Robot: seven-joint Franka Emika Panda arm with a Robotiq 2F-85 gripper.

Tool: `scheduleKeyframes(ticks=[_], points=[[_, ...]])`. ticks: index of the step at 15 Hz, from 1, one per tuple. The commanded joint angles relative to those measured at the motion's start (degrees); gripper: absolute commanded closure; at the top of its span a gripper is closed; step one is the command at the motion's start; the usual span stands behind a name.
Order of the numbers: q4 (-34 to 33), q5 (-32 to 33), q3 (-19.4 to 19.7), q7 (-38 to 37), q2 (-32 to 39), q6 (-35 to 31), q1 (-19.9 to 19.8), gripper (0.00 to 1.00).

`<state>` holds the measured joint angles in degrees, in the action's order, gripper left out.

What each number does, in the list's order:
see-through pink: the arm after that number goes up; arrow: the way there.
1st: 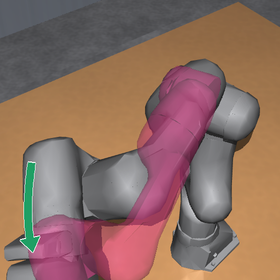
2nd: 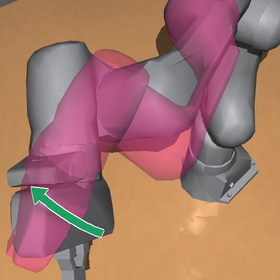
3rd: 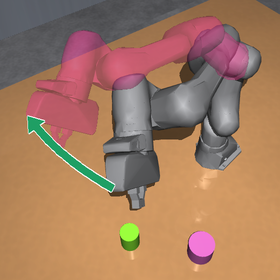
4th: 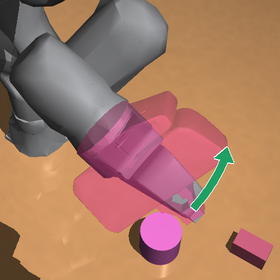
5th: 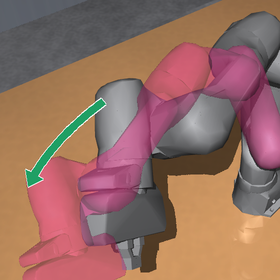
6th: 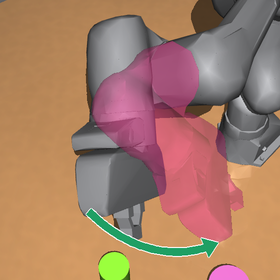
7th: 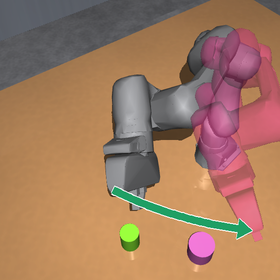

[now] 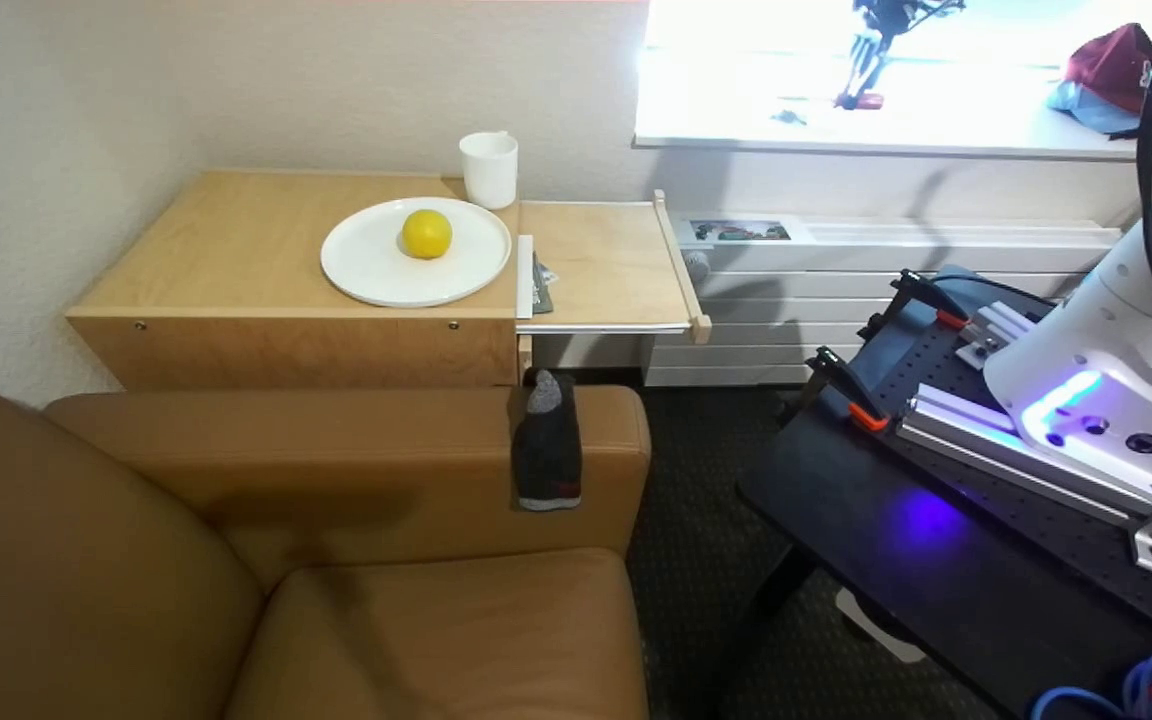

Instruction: Put the screwdriver on the windowsill

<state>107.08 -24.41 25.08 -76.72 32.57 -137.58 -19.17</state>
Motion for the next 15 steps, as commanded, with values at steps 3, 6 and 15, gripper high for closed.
scheduleKeyframes(ticks=[3,6,15], points=[[-10.87,-2.72,-3.62,-16.81,3.88,4.28,-1.47,0.92],[-13.90,0.21,-4.08,-26.17,6.42,0.24,1.26,0.92],[-20.33,6.22,-6.30,-44.97,14.24,-1.54,4.96,0.92]])
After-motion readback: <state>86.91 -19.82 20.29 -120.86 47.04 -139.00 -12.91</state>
